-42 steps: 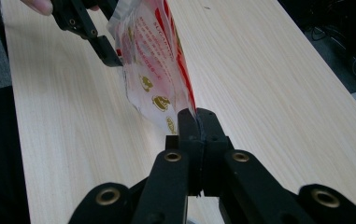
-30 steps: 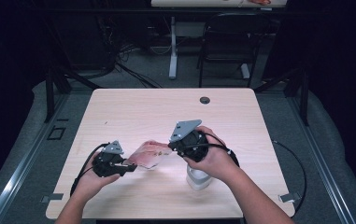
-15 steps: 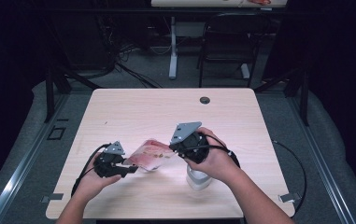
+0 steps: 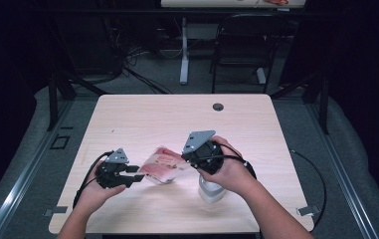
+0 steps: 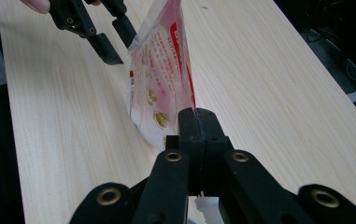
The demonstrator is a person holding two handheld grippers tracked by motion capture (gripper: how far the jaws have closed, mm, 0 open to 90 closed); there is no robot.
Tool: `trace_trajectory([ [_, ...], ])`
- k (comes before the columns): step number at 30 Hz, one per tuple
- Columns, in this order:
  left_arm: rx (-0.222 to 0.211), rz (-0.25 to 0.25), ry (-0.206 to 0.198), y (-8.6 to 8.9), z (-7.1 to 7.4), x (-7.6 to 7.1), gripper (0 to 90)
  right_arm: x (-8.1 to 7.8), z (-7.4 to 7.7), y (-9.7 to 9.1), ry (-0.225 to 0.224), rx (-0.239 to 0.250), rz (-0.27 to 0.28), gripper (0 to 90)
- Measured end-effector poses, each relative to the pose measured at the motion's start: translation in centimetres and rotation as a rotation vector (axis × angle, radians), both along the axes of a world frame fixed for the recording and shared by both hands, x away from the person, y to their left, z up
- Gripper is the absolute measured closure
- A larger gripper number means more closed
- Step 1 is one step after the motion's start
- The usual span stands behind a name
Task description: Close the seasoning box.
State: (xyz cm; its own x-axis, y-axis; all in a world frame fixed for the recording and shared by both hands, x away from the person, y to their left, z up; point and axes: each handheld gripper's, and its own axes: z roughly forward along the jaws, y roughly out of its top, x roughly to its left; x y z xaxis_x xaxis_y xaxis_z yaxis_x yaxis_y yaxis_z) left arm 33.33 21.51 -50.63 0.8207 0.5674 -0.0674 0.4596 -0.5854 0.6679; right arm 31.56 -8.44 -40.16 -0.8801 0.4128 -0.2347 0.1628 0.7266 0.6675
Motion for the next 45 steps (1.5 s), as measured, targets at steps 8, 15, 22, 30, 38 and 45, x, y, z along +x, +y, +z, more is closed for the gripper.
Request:
trace_trajectory([
  [8,-0.003,-0.015,-0.015,-0.3,0.3,-0.2,65.3,0.0,0.1,0.4,-0.003,0.008,0.006,90.0],
  [15,0.001,0.006,-0.028,-0.2,0.3,-0.1,61.7,0.0,0.2,0.6,-0.004,0.008,0.013,90.0],
  [22,0.005,-0.010,-0.050,-0.7,0.6,-0.2,60.6,0.0,0.2,0.8,-0.003,0.009,0.029,90.0],
  [30,0.008,-0.024,-0.056,-1.0,0.8,-0.1,58.4,-0.1,0.2,1.0,-0.002,0.011,0.037,90.0],
  [38,0.007,-0.022,-0.051,-1.1,0.7,-0.1,57.8,-0.1,0.1,1.3,-0.001,0.024,0.043,90.0],
  [45,0.011,-0.024,-0.045,-1.1,0.6,0.0,59.4,-0.1,0.1,1.4,-0.001,0.029,0.045,90.0],
])
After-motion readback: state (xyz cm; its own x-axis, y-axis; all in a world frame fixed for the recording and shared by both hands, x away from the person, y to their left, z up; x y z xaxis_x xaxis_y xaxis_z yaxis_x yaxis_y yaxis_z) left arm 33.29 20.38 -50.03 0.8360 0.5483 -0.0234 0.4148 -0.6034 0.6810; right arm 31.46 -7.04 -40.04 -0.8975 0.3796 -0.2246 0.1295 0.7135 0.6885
